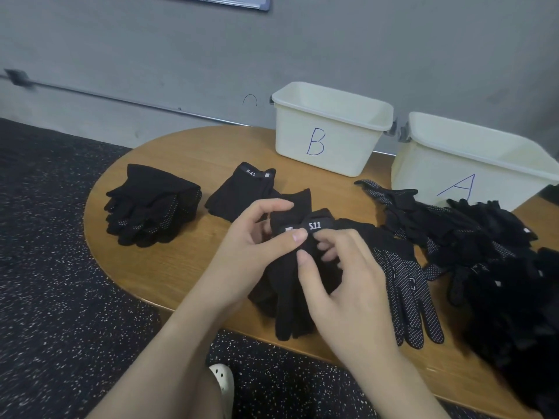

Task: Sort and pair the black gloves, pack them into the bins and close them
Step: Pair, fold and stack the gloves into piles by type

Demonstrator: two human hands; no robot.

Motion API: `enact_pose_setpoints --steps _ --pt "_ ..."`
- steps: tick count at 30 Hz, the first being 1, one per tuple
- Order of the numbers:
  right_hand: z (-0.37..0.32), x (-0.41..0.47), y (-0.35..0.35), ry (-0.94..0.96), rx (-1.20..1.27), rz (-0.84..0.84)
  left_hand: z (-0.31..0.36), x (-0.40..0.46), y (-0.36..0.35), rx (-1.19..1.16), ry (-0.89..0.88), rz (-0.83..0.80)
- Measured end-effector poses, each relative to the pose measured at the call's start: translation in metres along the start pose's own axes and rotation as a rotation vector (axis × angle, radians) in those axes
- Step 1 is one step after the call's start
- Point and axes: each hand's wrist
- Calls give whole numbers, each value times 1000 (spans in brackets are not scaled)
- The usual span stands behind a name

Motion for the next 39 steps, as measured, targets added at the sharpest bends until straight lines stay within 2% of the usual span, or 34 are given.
enact_pose_setpoints --steps 5,11,19,23,26,31,35,39 --pt "-11 6 13 -92 262 -20 3 -7 -8 -193 4 -81" --pt "-13 11 24 -188 336 -92 5 -9 -9 -257 -14 -127" --pt "7 19 19 -315 315 -20 -7 -5 -15 3 -61 -144" --pt "12 20 19 -343 322 4 -13 0 -7 151 -84 15" --pt "14 20 23 -350 321 9 -18 6 -2 220 -20 83" --pt "21 24 35 -373 324 40 -31 20 2 427 190 -5" --pt "25 25 46 -417 349 87 -32 25 1 556 243 -24" --pt "31 28 61 -448 530 182 -29 24 -2 578 230 -58"
Point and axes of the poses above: each hand's wrist, its own x-axis towards the middle knuckle, its own y-axis out of the back of the hand, z = x × y, and after that the axes turned 1 degree about -z, right-handed
